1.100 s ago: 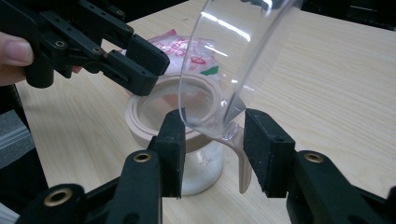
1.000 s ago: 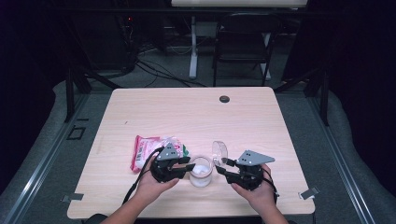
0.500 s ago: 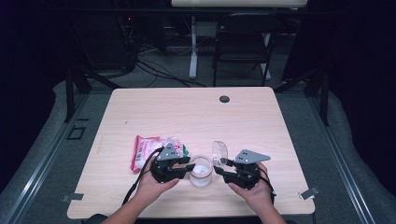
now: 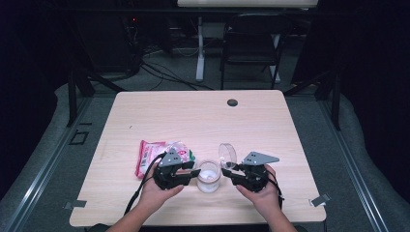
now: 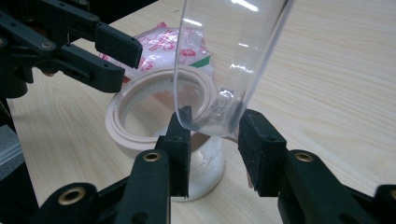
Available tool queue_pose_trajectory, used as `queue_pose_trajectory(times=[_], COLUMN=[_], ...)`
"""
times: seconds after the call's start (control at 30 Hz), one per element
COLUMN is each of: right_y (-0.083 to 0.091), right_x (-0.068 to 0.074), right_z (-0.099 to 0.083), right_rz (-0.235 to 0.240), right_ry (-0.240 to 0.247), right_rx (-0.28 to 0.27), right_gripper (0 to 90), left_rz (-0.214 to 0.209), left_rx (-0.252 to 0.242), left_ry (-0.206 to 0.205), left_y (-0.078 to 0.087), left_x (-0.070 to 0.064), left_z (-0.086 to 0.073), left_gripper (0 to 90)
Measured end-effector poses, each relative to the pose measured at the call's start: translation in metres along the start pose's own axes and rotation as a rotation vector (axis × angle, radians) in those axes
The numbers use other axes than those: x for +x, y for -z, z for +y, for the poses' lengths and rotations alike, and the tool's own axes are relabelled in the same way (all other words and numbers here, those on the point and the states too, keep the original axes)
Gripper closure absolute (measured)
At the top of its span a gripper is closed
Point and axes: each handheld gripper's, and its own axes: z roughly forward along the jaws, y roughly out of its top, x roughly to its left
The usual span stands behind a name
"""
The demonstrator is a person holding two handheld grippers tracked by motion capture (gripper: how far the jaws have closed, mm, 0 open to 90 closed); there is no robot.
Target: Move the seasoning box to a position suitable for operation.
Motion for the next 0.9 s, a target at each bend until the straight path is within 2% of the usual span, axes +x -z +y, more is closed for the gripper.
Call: queue_pose_trajectory(times=[0.37, 0.5, 0.8, 0.9], right_y=[-0.007, -0.009, -0.018, -0.021], right_x=[-0.013, -0.018, -0.03, -0.034], right_z=[0.006, 0.009, 0.017, 0.019], right_rz=[-0.005, 0.002, 0.017, 0.027], right_ry=[-0.037, -0.046, -0.081, -0.094], right_rx=[-0.008, -0.016, -0.037, -0.042], right_gripper=[70.8, 71.5, 73.3, 73.6], left_rz=[0.035, 0.059, 0.112, 0.133], left_rx=[-0.014, -0.016, -0.028, -0.016], left_ry=[0.036, 0.047, 0.099, 0.11], left_y=[0.011, 0.015, 0.028, 0.03], left_x=[0.008, 0.013, 0.025, 0.028], left_z=[-0.006, -0.009, -0.02, -0.023], left_gripper=[58.6, 57.8, 56.1, 55.7])
